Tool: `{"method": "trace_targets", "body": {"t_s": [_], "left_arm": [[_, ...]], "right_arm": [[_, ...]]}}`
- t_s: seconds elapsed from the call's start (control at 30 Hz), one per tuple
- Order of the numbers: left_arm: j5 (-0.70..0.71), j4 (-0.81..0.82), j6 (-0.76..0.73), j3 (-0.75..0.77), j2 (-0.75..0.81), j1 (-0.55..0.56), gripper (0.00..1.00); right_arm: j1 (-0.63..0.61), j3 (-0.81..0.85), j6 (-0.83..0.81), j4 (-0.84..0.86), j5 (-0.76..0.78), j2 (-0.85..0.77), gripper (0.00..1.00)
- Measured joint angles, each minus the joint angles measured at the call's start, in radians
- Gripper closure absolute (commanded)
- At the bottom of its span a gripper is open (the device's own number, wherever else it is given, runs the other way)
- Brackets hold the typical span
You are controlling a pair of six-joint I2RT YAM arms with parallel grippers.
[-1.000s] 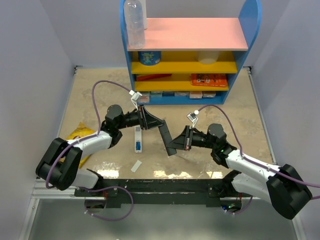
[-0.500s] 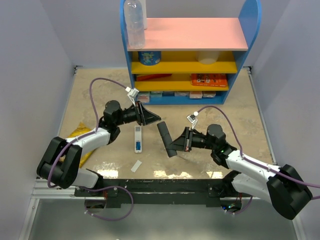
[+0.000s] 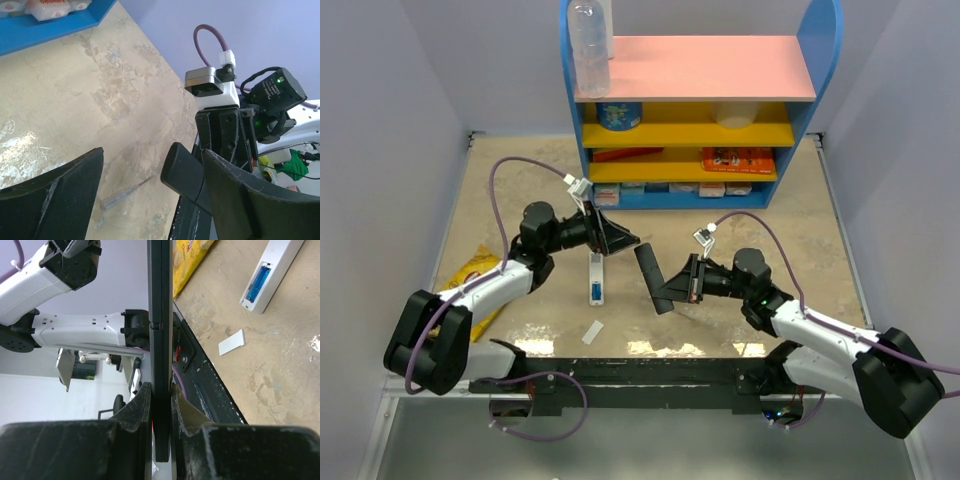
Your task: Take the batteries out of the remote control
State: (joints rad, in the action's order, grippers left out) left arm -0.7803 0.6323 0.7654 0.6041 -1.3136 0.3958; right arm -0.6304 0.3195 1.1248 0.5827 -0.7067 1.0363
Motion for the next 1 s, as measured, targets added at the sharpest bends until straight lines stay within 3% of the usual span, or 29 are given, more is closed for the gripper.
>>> {"method": "trace_targets", "body": {"t_s": [0.4,1.0], "left_arm": [[0.019,0.008,-0.009,-0.085,0.011,0.085,0.16],[0.027,0.106,0.000,-0.124,-0.037,0.103,0.18]], "right_arm": [[0.000,0.001,0.020,0.029,0.001,0.026,1.00],[0.000,0.002,0.028,0.031,0.009,0.031,1.00]]}}
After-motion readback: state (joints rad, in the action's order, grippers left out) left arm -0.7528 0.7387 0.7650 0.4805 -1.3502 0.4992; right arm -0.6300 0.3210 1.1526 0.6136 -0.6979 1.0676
